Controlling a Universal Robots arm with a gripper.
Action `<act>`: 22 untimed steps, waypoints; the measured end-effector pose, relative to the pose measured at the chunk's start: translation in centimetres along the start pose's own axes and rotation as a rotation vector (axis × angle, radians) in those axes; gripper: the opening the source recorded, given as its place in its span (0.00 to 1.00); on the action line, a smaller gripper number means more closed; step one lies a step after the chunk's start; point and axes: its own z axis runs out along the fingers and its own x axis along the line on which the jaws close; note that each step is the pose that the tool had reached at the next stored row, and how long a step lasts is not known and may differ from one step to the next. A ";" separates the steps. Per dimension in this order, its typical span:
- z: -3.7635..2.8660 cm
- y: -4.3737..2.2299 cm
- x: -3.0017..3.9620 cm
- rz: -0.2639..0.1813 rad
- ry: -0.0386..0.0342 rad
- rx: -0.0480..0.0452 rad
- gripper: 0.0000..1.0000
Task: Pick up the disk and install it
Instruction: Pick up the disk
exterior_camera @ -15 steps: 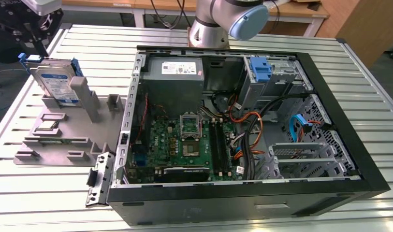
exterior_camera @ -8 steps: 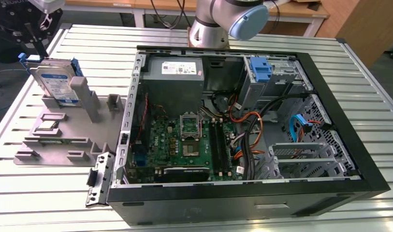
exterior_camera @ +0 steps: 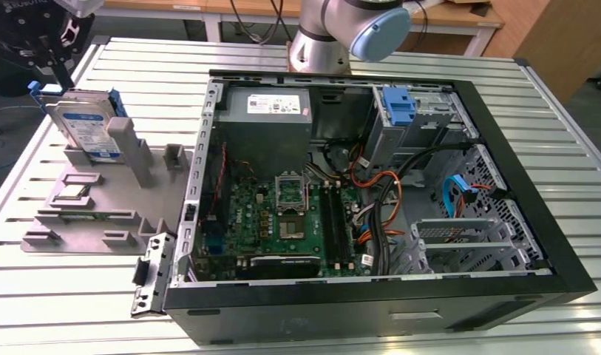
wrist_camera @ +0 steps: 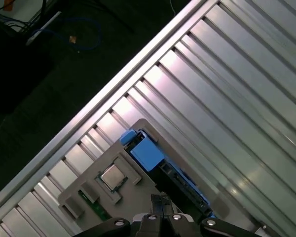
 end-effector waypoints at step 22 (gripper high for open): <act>0.35 -0.02 -0.01 -0.306 0.0024 -0.0028 0.11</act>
